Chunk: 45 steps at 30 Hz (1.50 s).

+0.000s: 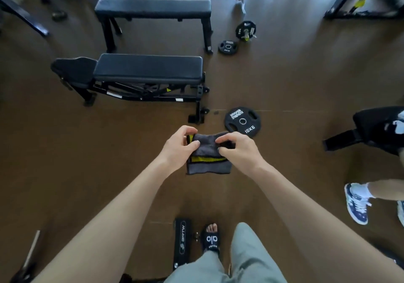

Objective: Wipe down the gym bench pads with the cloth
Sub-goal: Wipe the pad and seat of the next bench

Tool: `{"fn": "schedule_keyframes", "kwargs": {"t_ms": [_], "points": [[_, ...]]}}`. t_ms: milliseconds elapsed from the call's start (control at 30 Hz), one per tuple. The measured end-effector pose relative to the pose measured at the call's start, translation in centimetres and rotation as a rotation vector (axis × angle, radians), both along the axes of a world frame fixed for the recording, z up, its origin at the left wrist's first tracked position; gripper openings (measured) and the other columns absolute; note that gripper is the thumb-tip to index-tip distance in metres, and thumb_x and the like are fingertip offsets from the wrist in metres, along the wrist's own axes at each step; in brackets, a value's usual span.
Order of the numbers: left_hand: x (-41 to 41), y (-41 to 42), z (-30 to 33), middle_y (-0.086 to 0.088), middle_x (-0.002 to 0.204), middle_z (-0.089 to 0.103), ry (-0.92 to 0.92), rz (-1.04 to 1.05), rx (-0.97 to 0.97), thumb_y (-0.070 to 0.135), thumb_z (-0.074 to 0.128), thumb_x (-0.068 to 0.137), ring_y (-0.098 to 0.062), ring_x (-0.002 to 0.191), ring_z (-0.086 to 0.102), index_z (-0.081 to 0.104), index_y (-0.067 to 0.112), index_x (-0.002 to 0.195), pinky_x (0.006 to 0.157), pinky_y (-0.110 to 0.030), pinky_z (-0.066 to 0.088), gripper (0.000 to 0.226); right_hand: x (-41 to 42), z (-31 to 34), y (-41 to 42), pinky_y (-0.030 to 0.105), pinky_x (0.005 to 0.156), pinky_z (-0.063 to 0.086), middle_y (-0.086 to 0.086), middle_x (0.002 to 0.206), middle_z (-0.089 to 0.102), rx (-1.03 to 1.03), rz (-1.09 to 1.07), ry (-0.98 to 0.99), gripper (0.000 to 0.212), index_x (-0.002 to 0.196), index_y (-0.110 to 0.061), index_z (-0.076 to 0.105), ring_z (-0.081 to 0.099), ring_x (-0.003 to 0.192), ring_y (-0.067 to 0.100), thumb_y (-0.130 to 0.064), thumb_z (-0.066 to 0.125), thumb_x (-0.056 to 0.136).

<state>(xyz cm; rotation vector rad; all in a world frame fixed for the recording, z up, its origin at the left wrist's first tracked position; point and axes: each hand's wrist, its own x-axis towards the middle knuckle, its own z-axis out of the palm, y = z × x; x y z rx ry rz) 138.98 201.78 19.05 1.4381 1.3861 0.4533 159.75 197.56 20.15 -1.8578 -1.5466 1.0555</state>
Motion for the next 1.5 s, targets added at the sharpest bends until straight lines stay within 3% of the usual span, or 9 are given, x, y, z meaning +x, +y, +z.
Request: {"fn": "schedule_keyframes", "kwargs": {"t_ms": [167, 333, 733, 867, 1033, 1133, 1300, 1400, 1500], "points": [[1.3, 10.9, -0.4, -0.005, 0.121, 0.065, -0.081, 0.04, -0.084, 0.011, 0.055, 0.104, -0.023, 0.111, 0.068, 0.055, 0.043, 0.128, 0.093, -0.047, 0.061, 0.04, 1.6, -0.9, 12.5, -0.002, 0.074, 0.038, -0.004, 0.119, 0.061, -0.003, 0.056, 0.034, 0.044, 0.124, -0.018, 0.069, 0.055, 0.108, 0.012, -0.005, 0.075, 0.082], [3.0, 22.7, -2.7, -0.009, 0.113, 0.067, 0.037, 0.089, -0.071, 0.009, 0.053, 0.102, -0.031, 0.106, 0.067, 0.065, 0.04, 0.106, 0.092, -0.054, 0.059, 0.033, 2.7, -4.1, 24.7, -0.005, 0.079, 0.034, -0.004, 0.125, 0.057, 0.016, 0.116, 0.029, 0.054, 0.135, -0.014, 0.063, 0.053, 0.116, 0.011, -0.002, 0.073, 0.084], [3.1, 44.9, -6.9, 0.006, 0.13, 0.06, 0.122, 0.174, -0.116, 0.01, 0.072, 0.088, -0.015, 0.121, 0.058, 0.06, 0.031, 0.13, 0.099, -0.035, 0.057, 0.048, 1.4, -9.4, 48.5, -0.008, 0.091, 0.026, -0.003, 0.139, 0.052, 0.025, 0.158, 0.004, 0.054, 0.142, -0.012, 0.056, 0.047, 0.122, 0.006, 0.001, 0.064, 0.09], [2.3, 52.7, -10.3, 0.007, 0.129, 0.059, 0.16, 0.13, -0.024, 0.004, 0.069, 0.086, -0.015, 0.118, 0.058, 0.061, 0.028, 0.128, 0.097, -0.03, 0.052, 0.048, 0.2, -13.0, 55.5, 0.012, 0.104, 0.04, -0.004, 0.136, 0.052, 0.045, 0.115, 0.005, 0.054, 0.141, -0.012, 0.056, 0.047, 0.12, 0.005, 0.001, 0.065, 0.09], [0.7, 63.4, -18.1, 0.005, 0.13, 0.057, 0.128, 0.062, 0.058, 0.002, 0.067, 0.092, -0.014, 0.12, 0.059, 0.059, 0.025, 0.132, 0.102, -0.03, 0.054, 0.047, -1.4, -20.0, 65.6, 0.013, 0.106, 0.041, -0.001, 0.144, 0.047, 0.021, 0.072, -0.025, 0.058, 0.147, -0.014, 0.049, 0.046, 0.131, 0.011, -0.003, 0.066, 0.093], [-0.8, 69.4, -25.6, 0.003, 0.149, 0.047, 0.212, -0.004, 0.079, 0.015, 0.066, 0.097, -0.017, 0.139, 0.047, 0.046, 0.027, 0.149, 0.114, -0.038, 0.046, 0.056, -1.7, -26.9, 71.9, 0.032, 0.119, 0.038, 0.0, 0.162, 0.026, -0.073, 0.12, -0.074, 0.066, 0.158, -0.023, 0.034, 0.031, 0.148, 0.02, -0.011, 0.062, 0.099], [-2.7, 74.4, -39.3, -0.003, 0.167, 0.027, 0.502, -0.04, 0.122, 0.039, 0.057, 0.103, -0.023, 0.155, 0.021, 0.024, 0.033, 0.161, 0.125, -0.049, 0.028, 0.066, -2.9, -39.2, 78.1, 0.043, 0.129, 0.008, 0.01, 0.172, 0.0, -0.051, 0.266, -0.541, 0.058, 0.163, -0.037, 0.015, -0.001, 0.159, 0.029, -0.038, 0.038, 0.11], [-2.4, 75.8, -46.6, -0.007, 0.164, 0.032, 0.632, -0.043, 0.318, 0.04, 0.049, 0.106, -0.024, 0.154, 0.023, 0.033, 0.025, 0.159, 0.128, -0.046, 0.02, 0.057, -4.7, -46.2, 79.7, 0.041, 0.129, -0.002, 0.006, 0.173, -0.005, -0.031, 0.327, -0.587, 0.057, 0.164, -0.035, 0.006, -0.008, 0.159, 0.023, -0.046, 0.021, 0.111], [-1.9, 76.7, -51.6, -0.009, 0.146, 0.051, 0.63, 0.0, 0.591, 0.034, 0.049, 0.104, -0.028, 0.14, 0.044, 0.053, 0.015, 0.142, 0.123, -0.047, 0.029, 0.043, -5.4, -51.6, 80.8, 0.04, 0.128, -0.008, 0.006, 0.172, -0.013, -0.029, 0.295, -0.607, 0.059, 0.164, -0.035, -0.002, -0.015, 0.158, 0.021, -0.052, 0.011, 0.109]]}}
